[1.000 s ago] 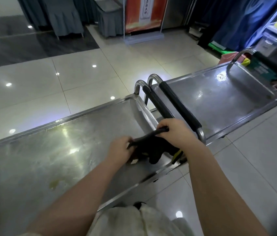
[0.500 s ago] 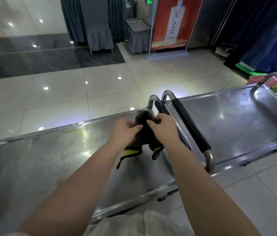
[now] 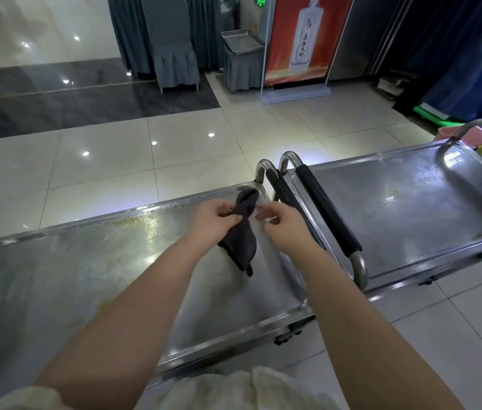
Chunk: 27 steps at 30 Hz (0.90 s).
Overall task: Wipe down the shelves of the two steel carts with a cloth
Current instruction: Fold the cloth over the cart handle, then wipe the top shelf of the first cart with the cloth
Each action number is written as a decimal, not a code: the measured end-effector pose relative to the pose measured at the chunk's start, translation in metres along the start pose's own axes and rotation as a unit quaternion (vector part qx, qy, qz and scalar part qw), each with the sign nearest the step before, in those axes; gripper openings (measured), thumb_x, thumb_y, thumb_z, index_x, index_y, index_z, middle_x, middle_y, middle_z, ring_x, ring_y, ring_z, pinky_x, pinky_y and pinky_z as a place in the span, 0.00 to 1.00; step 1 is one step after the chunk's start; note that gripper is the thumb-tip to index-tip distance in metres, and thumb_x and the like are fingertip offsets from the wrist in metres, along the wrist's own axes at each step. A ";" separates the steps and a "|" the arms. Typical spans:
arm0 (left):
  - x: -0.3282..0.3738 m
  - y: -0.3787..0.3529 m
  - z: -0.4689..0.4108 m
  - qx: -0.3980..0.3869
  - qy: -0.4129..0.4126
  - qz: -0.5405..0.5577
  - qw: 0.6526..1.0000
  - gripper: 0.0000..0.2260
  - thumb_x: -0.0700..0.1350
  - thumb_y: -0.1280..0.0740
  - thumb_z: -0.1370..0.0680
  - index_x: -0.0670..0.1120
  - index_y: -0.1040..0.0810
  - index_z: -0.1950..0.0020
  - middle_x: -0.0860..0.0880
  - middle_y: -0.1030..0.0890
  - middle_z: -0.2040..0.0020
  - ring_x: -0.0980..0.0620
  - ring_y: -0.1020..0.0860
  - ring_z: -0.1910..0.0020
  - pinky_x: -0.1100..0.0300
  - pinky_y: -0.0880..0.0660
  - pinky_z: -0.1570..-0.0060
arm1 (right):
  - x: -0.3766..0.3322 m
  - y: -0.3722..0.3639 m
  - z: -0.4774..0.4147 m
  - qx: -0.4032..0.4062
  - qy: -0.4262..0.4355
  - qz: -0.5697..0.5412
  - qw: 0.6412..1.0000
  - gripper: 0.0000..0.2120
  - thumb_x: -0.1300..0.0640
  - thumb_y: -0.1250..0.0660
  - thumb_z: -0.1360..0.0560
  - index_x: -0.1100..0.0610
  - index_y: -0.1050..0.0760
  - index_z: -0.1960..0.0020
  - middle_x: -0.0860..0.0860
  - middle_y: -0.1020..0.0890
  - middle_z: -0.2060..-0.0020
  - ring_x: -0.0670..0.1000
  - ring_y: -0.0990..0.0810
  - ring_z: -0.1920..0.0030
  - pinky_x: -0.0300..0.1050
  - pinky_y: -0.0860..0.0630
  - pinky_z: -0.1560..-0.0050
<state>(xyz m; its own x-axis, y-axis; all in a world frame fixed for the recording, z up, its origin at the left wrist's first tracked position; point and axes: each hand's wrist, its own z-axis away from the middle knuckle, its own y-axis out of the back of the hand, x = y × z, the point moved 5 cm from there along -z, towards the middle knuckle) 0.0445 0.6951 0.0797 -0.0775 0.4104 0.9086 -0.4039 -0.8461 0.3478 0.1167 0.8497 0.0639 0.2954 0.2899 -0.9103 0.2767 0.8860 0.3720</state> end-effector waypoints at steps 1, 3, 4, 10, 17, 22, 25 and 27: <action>0.005 0.002 -0.001 -0.010 -0.015 -0.021 1.000 0.07 0.38 0.28 0.27 0.45 0.18 0.50 0.47 0.16 0.54 0.52 0.19 0.55 0.63 0.24 0.56 | -0.002 0.009 -0.001 0.027 0.019 0.016 0.999 0.22 0.69 0.35 0.27 0.46 0.25 0.39 0.46 0.20 0.48 0.46 0.22 0.55 0.38 0.25 0.57; 0.016 0.006 0.002 -0.038 -0.048 -0.048 0.997 0.07 0.39 0.27 0.28 0.51 0.18 0.54 0.50 0.16 0.55 0.56 0.19 0.57 0.65 0.25 0.57 | -0.006 0.020 0.000 0.026 0.035 0.007 0.999 0.29 0.64 0.30 0.28 0.43 0.32 0.33 0.42 0.25 0.44 0.41 0.25 0.54 0.30 0.27 0.60; 0.022 0.007 0.005 -0.058 -0.067 -0.057 0.994 0.08 0.39 0.27 0.29 0.53 0.18 0.56 0.52 0.16 0.57 0.58 0.19 0.57 0.66 0.25 0.58 | -0.006 0.021 0.001 -0.006 0.028 -0.007 1.000 0.32 0.63 0.28 0.28 0.42 0.34 0.32 0.41 0.27 0.42 0.41 0.25 0.50 0.29 0.27 0.58; 0.021 -0.001 0.025 -0.142 -0.080 -0.080 0.983 0.09 0.39 0.27 0.28 0.55 0.18 0.57 0.52 0.16 0.58 0.59 0.19 0.59 0.67 0.26 0.60 | 0.014 0.025 0.026 -0.147 -0.027 -0.064 0.987 0.16 0.65 0.30 0.26 0.50 0.21 0.41 0.45 0.16 0.50 0.41 0.19 0.47 0.39 0.28 0.46; -0.044 -0.037 0.040 -0.220 0.052 0.046 0.973 0.06 0.40 0.28 0.26 0.47 0.16 0.51 0.49 0.14 0.56 0.53 0.16 0.57 0.68 0.24 0.63 | 0.071 0.035 0.060 -0.115 -0.105 -0.108 0.982 0.09 0.56 0.32 0.23 0.46 0.18 0.46 0.47 0.15 0.50 0.49 0.17 0.48 0.50 0.23 0.44; -0.090 -0.079 0.018 -0.107 0.015 -0.061 0.992 0.08 0.35 0.31 0.25 0.46 0.19 0.50 0.48 0.17 0.54 0.50 0.19 0.51 0.64 0.24 0.51 | 0.117 0.015 0.047 0.008 -0.120 0.033 0.992 0.09 0.52 0.33 0.22 0.45 0.24 0.42 0.42 0.20 0.50 0.46 0.21 0.47 0.42 0.26 0.47; -0.115 -0.091 0.015 -0.068 -0.020 -0.108 0.992 0.15 0.33 0.35 0.26 0.41 0.21 0.41 0.43 0.19 0.44 0.46 0.21 0.44 0.58 0.28 0.41 | 0.141 -0.008 0.043 0.013 -0.102 0.085 0.991 0.23 0.59 0.34 0.22 0.53 0.33 0.28 0.46 0.27 0.38 0.45 0.29 0.38 0.40 0.34 0.37; -0.134 -0.091 0.022 -0.057 -0.047 -0.155 0.985 0.17 0.35 0.33 0.27 0.41 0.22 0.38 0.43 0.20 0.42 0.44 0.23 0.42 0.57 0.30 0.41 | 0.164 -0.024 0.049 -0.036 -0.079 0.161 0.983 0.27 0.59 0.35 0.22 0.52 0.37 0.24 0.48 0.33 0.29 0.47 0.35 0.30 0.44 0.39 0.29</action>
<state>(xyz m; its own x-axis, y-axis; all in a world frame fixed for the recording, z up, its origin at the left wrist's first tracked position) 0.1116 0.7092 -0.0686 0.1485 0.6060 0.7815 -0.4947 -0.6387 0.5893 0.2031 0.8582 -0.0852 0.4973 0.5046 -0.7057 0.0820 0.7825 0.6173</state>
